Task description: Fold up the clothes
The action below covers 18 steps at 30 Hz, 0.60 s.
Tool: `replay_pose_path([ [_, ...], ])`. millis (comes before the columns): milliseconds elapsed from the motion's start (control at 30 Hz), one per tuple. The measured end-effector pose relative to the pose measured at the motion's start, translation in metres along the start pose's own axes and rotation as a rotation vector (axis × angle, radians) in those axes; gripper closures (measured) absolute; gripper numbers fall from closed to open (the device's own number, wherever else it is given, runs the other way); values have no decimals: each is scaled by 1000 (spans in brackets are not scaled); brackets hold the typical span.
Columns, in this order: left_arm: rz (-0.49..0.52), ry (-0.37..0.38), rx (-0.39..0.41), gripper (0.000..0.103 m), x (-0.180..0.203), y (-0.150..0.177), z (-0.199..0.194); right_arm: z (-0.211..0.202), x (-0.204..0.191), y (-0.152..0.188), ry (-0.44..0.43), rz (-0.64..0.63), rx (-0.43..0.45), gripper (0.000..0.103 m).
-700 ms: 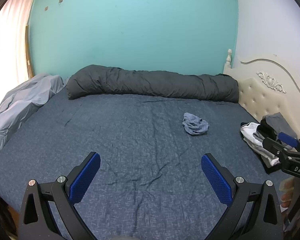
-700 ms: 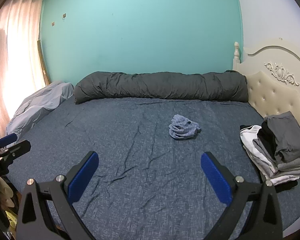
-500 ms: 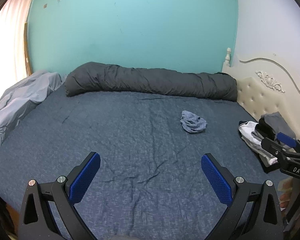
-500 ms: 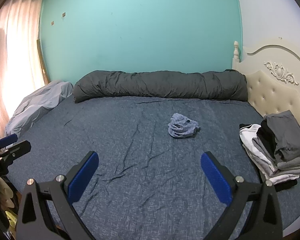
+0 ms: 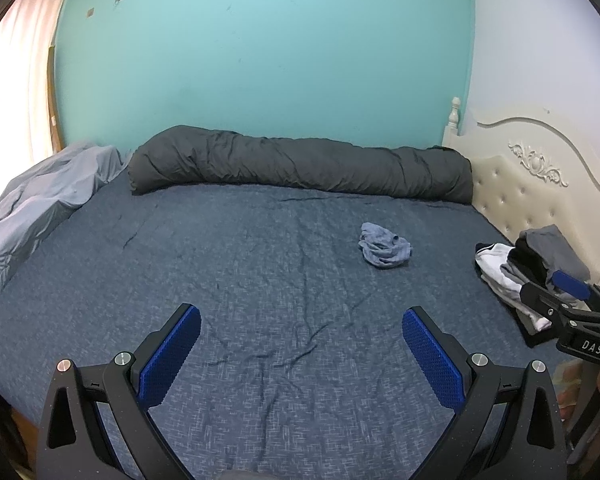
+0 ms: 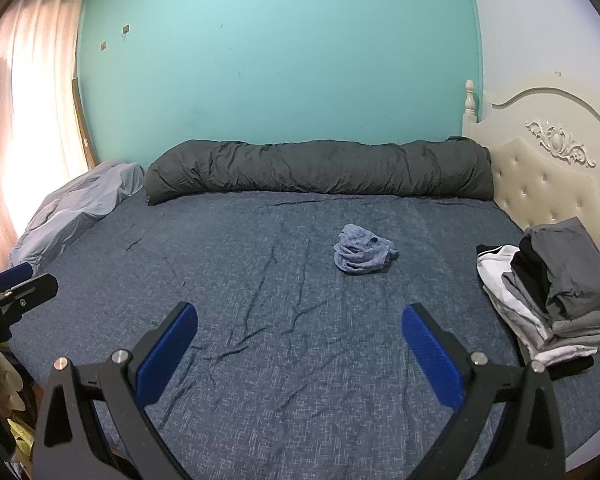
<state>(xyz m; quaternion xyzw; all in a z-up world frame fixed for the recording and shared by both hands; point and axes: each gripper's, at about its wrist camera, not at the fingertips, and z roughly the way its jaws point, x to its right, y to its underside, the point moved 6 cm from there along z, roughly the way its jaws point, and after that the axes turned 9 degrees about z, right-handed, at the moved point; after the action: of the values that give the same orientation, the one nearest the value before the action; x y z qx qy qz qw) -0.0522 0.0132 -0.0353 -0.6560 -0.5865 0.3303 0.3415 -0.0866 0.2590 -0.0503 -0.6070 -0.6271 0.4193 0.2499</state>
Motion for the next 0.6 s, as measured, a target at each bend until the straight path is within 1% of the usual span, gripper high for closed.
replay_pose_path([
  [367, 3, -1, 2, 0, 2, 5, -1, -1, 1, -1, 4, 3, -3, 0],
  [600, 9, -3, 7, 0, 2, 2, -5, -2, -1, -2, 2, -6, -1, 0],
])
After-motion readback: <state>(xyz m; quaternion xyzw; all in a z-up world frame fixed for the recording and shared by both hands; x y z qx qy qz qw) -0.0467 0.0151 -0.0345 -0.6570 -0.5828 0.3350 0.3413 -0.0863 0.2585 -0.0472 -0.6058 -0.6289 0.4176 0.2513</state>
